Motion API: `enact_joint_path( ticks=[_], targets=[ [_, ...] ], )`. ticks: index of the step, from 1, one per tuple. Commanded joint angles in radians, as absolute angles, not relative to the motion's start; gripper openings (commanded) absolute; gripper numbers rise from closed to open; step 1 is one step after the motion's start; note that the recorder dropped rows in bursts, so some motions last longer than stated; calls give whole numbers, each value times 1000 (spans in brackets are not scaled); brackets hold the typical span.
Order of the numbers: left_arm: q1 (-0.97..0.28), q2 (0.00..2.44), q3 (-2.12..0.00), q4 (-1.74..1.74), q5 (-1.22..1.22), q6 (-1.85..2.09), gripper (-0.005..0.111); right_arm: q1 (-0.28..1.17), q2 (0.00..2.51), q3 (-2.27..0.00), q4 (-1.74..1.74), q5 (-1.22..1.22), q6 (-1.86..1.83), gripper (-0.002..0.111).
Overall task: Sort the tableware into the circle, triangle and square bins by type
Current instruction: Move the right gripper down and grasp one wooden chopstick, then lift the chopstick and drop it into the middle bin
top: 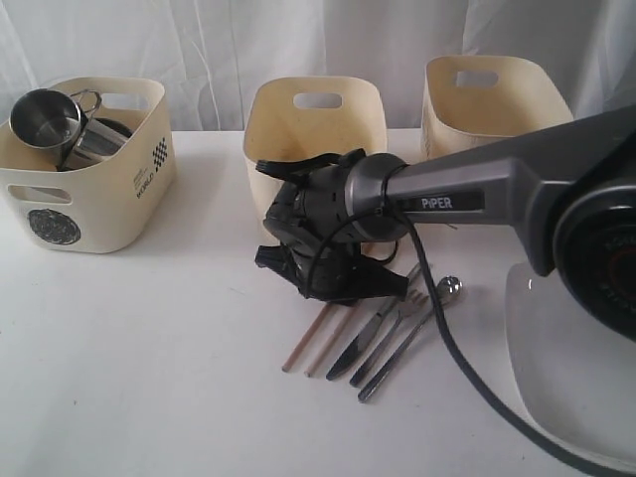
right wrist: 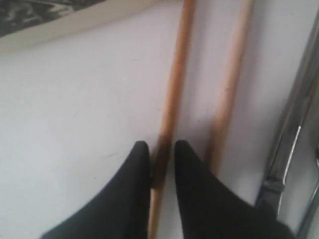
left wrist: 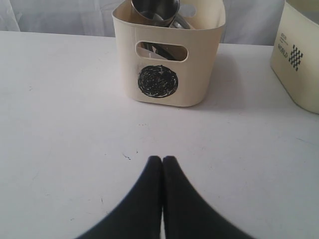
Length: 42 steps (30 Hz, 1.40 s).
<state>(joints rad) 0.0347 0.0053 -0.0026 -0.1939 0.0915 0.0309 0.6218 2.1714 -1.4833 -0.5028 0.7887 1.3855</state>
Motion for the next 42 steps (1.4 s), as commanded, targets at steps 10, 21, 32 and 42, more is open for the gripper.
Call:
enact_joint_path(
  ticks=[10,21,32,42],
  targets=[
    [28,0,0,-205,89,27,0,656,2058,-1327,-449,755,1364,0],
    [28,0,0,-205,89,27,0,649,1877,-1276,-495,550,1342,0],
    [28,0,0,-205,89,27,0,580,1752,-1205,-517,554,1330,0],
    [28,0,0,-205,89,27,0,534,1650,-1158,-598,376,1319,0]
  ],
)
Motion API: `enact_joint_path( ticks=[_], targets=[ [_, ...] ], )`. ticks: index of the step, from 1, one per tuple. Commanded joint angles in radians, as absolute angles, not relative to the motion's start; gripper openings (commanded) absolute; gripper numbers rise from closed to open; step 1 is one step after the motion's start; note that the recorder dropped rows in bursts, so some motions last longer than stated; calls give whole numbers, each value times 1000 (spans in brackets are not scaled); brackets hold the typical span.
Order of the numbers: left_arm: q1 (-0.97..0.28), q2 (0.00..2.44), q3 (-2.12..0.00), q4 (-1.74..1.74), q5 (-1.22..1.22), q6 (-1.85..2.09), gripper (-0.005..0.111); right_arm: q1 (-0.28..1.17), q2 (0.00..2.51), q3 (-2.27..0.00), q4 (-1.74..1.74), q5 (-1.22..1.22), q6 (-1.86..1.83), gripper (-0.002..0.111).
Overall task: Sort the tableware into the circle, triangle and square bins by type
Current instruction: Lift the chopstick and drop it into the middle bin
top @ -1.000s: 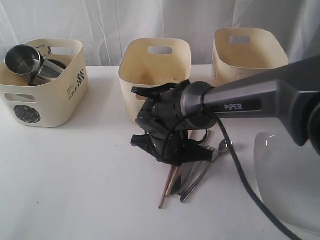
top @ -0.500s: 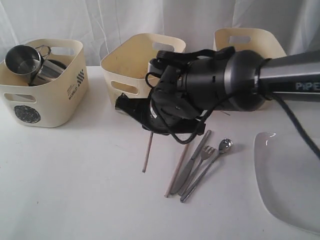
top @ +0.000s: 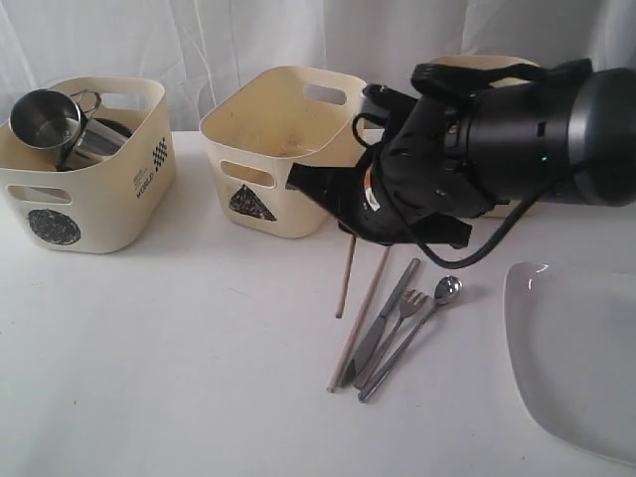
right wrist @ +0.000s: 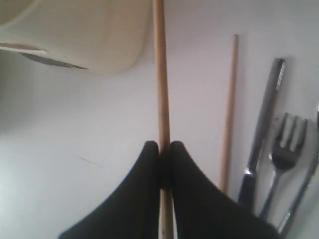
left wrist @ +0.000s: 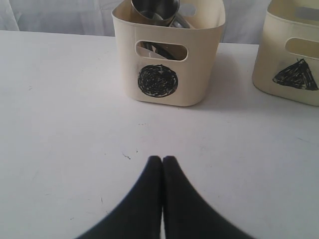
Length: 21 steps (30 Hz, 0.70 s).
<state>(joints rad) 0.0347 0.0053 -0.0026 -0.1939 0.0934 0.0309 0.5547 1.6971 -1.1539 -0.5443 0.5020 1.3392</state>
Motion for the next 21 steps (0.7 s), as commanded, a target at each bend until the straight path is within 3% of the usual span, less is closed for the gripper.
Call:
enact_joint_path(
  ticks=[1,21],
  targets=[
    [28,0,0,-205,89,27,0,524,1644,-1169,-607,340,1311,0],
    [28,0,0,-205,89,27,0,373,1963,-1629,-627,196,1282,0]
  ],
)
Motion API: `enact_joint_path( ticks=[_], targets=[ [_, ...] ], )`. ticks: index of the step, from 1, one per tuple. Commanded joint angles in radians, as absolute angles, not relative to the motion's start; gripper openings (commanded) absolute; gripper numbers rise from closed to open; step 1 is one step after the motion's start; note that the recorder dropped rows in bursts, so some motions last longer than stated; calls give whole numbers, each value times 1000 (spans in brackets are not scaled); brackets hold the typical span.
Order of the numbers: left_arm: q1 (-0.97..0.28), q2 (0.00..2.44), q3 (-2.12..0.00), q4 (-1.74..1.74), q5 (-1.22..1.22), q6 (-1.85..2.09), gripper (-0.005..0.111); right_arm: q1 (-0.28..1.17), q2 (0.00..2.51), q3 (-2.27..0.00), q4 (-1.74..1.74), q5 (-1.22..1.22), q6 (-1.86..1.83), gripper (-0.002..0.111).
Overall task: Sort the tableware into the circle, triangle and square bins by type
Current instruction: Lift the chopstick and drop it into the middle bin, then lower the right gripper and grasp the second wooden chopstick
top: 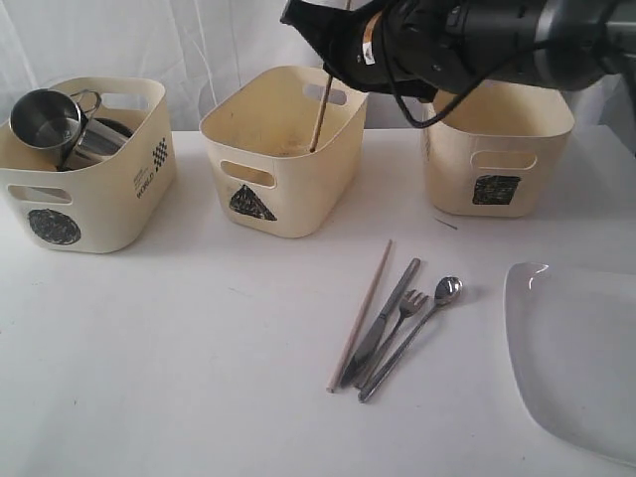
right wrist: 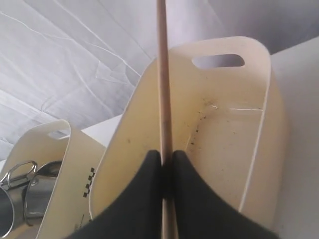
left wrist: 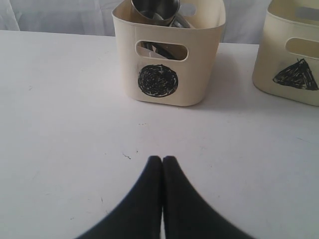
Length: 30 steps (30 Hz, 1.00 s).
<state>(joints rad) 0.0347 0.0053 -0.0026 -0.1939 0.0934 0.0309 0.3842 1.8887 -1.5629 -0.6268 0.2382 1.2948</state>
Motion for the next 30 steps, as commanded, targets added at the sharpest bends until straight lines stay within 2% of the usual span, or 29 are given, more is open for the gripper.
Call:
enact_joint_path(
  ticks=[1,7,9,12,17,21,30],
  targets=[
    [28,0,0,-205,89,27,0,373,1983,-1647,-625,193,1282,0],
    [28,0,0,-205,89,27,0,369,2138,-1806,-625,193,1284,0],
    [28,0,0,-205,89,27,0,369,2165,-1849,-625,172,1284,7],
    [28,0,0,-205,89,27,0,369,2162,-1854,-625,201,1279,25],
    [28,0,0,-205,89,27,0,369,2121,-1845,-598,370,1200,27],
    [28,0,0,-205,89,27,0,371,2011,-1713,-455,437,924,27],
    [28,0,0,-205,89,27,0,423,1807,-1301,-410,520,924,28]
  ],
)
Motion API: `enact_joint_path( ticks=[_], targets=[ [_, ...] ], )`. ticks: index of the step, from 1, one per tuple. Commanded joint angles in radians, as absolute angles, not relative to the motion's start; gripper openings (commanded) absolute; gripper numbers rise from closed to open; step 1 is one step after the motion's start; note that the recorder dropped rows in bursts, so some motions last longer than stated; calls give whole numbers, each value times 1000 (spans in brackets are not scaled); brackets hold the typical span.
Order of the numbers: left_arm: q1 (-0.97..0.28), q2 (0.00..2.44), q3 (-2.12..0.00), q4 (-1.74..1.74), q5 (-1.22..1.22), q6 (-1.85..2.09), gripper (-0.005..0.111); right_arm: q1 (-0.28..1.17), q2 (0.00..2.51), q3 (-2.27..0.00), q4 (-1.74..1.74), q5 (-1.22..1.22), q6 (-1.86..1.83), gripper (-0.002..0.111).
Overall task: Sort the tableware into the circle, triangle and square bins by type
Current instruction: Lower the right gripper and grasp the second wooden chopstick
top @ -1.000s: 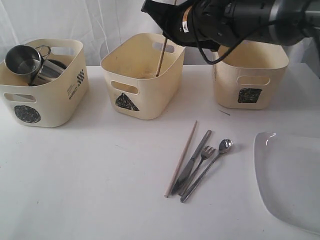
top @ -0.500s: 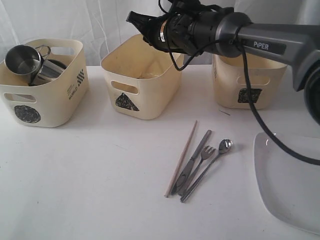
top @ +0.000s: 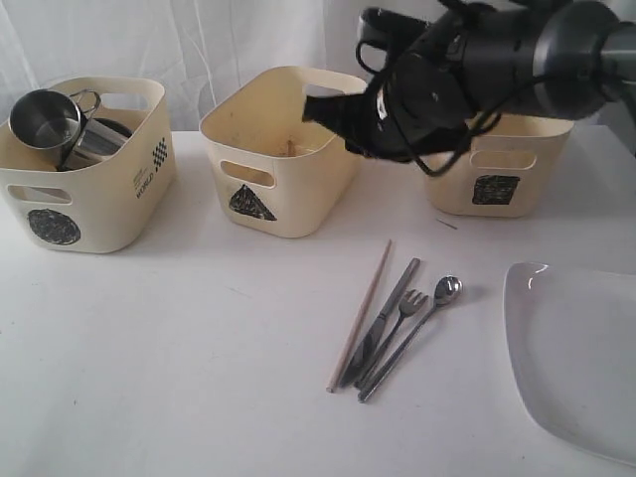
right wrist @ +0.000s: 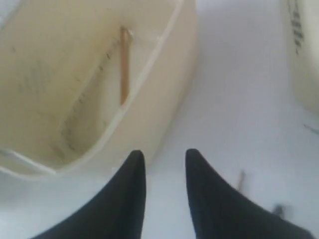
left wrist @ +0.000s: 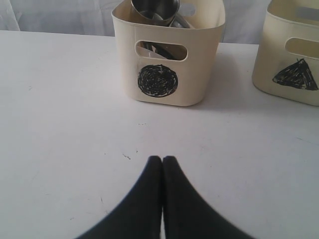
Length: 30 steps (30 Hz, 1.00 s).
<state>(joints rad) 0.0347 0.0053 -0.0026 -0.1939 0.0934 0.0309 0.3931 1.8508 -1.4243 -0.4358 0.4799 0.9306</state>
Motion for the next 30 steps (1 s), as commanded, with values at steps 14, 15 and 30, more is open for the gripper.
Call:
enact_joint_path(
  ticks=[14,15,30],
  targets=[
    [28,0,0,-205,89,27,0,493,1894,-1209,-416,490,1152,44],
    [28,0,0,-205,89,27,0,493,1903,-1209,-420,490,1169,44],
    [28,0,0,-205,89,27,0,493,2004,-1215,-517,451,1315,44]
  ],
)
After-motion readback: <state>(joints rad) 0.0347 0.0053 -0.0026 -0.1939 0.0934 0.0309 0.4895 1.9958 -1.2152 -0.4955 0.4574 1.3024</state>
